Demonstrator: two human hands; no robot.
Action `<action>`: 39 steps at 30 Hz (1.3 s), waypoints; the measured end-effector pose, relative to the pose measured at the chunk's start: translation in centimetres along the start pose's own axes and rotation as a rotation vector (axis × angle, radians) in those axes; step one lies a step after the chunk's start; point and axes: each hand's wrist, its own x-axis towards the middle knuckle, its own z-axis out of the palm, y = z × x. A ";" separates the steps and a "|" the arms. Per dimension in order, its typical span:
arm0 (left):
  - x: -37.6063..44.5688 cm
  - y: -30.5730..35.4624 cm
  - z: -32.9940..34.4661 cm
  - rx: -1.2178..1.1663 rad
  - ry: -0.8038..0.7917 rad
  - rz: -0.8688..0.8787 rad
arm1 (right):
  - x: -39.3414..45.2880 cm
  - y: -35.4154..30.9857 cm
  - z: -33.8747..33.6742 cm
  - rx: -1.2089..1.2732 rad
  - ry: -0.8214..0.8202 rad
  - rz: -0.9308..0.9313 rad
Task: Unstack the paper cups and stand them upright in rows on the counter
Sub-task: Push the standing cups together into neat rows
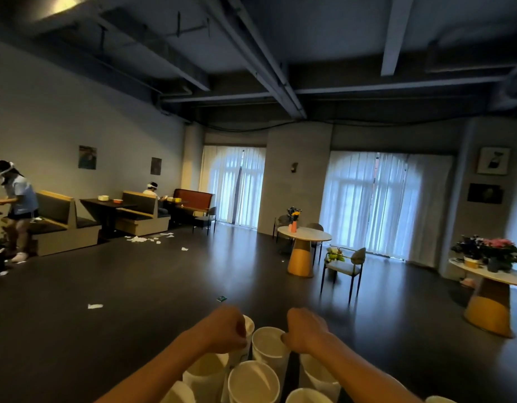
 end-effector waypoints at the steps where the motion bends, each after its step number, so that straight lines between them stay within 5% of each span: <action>1: 0.1 -0.1 0.0 -0.004 0.005 0.013 | 0.0 0.0 0.1 0.005 0.010 -0.004; 39: 0.0 1.1 0.2 -0.055 0.129 0.053 | -0.6 1.1 1.8 0.077 0.205 0.044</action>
